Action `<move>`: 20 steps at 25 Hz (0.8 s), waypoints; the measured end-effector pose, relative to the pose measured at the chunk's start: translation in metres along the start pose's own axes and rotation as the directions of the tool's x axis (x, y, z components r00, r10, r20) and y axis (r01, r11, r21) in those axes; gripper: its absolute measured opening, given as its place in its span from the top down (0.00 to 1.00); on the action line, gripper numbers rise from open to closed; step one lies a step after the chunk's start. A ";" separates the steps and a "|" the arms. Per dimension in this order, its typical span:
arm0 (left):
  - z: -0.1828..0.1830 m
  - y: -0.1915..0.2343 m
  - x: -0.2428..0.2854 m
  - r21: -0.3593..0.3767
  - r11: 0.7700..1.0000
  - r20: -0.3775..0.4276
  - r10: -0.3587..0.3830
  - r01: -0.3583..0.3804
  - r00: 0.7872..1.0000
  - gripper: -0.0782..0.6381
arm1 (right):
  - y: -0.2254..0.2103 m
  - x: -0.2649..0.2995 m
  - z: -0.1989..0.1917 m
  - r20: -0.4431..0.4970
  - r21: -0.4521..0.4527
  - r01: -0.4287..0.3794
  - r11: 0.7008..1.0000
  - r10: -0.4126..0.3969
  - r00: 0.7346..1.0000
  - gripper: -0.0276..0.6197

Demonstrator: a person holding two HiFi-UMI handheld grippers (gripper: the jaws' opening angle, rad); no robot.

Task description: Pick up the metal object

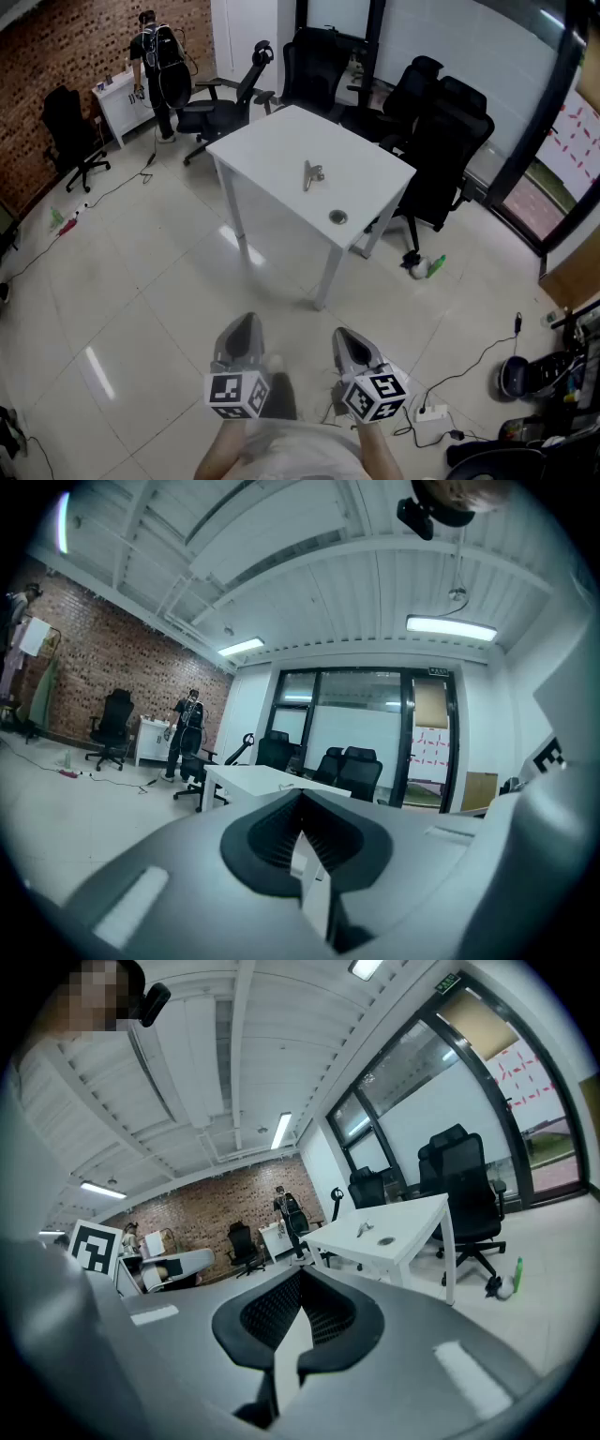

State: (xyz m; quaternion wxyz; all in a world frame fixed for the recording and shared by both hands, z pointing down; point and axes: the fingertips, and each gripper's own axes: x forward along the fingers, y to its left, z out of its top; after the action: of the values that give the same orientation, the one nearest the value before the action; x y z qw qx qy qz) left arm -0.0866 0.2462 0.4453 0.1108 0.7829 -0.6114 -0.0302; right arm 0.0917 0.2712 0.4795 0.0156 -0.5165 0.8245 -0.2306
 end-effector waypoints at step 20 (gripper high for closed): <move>0.056 0.096 0.352 0.006 0.983 -0.019 -0.182 0.182 0.983 0.89 | -0.087 0.311 0.129 0.043 -0.001 0.103 0.995 -0.103 0.994 0.94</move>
State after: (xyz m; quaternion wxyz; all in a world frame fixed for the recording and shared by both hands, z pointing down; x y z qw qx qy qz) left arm -0.1000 -0.1231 0.4417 0.1101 0.8362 -0.5364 -0.0308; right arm 0.0544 -0.0745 0.4651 0.0207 -0.5632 0.7966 -0.2185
